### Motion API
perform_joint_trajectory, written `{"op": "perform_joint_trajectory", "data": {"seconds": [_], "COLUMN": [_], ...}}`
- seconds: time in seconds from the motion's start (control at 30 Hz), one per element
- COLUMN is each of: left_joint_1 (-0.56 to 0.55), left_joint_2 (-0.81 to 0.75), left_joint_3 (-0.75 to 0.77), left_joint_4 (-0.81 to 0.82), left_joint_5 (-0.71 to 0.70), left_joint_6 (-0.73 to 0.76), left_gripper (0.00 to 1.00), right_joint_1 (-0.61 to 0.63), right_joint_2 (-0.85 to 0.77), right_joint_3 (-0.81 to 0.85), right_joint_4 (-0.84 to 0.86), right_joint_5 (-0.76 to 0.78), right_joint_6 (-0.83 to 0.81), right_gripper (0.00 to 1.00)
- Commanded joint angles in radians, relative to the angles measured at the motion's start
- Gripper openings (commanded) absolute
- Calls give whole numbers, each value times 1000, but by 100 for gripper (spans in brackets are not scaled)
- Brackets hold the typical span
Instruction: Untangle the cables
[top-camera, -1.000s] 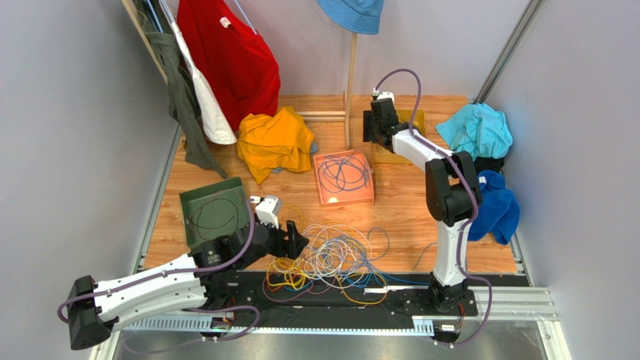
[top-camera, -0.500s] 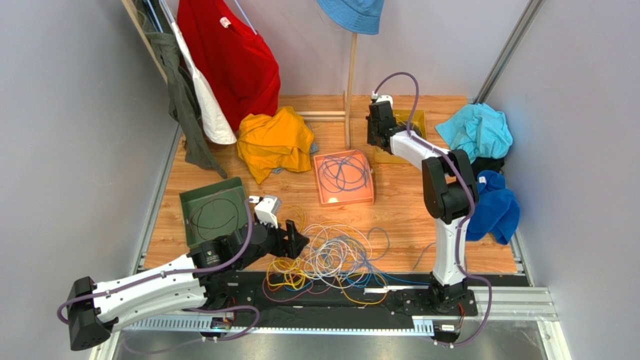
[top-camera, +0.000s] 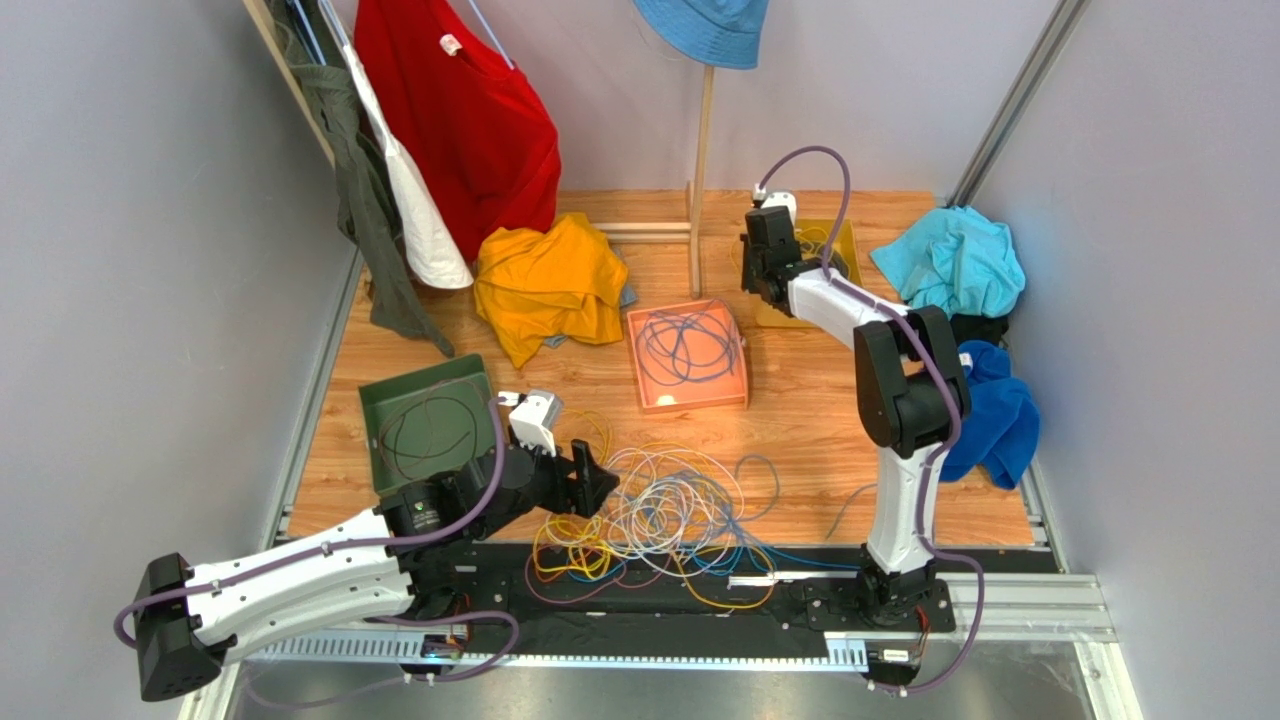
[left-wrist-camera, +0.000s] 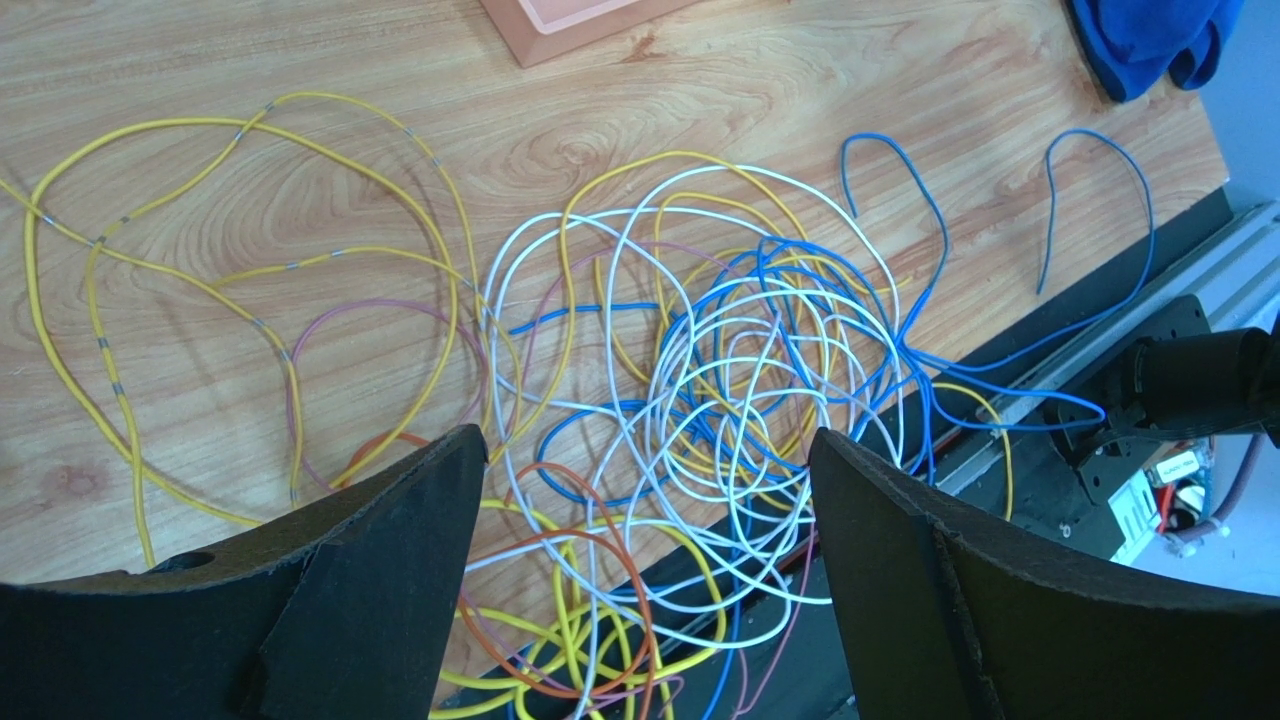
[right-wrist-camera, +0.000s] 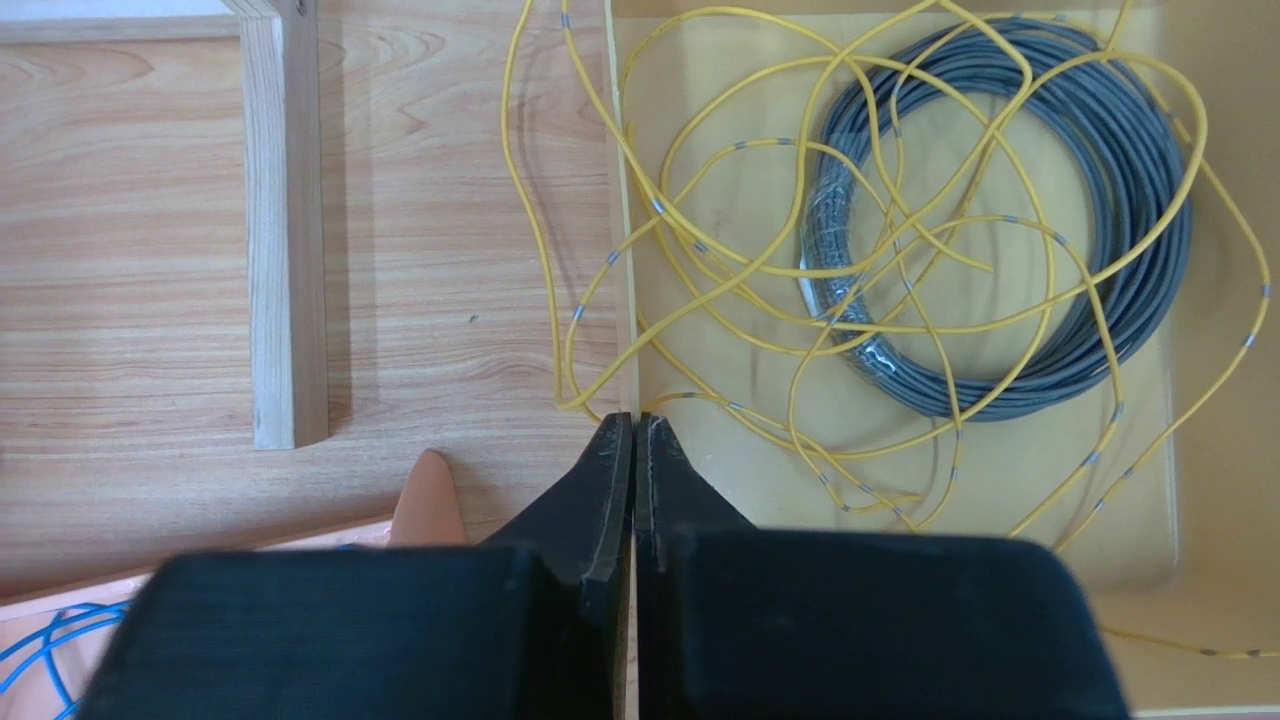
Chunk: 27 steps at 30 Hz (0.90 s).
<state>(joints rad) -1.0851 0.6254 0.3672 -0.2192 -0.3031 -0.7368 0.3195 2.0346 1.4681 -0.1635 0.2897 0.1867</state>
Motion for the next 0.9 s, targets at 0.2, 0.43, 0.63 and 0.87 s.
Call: {"op": "perform_joint_trajectory", "data": {"seconds": [0.2,0.43,0.63,0.87], "left_joint_1": [-2,-2,-2,-2], "left_joint_2": [-12,-41,-29,2], "left_joint_3": [-14,-28,-27,-25], "left_joint_4": [41,26,27,49], "left_joint_5": [18,2,-5,-5], "left_joint_6": [-9,-9,-1,2], "left_gripper": [88,88,89,89], "right_joint_1": [-16,-16,-25,-31], "right_joint_2": [-90,-45,-13,-4], "right_joint_3": [3,44,72,37], "right_joint_4": [70,48,44,70], "right_joint_5": [-12,-24,-35,-63], "right_joint_6": [59,76,97,123], "right_gripper": [44,46,46,43]}}
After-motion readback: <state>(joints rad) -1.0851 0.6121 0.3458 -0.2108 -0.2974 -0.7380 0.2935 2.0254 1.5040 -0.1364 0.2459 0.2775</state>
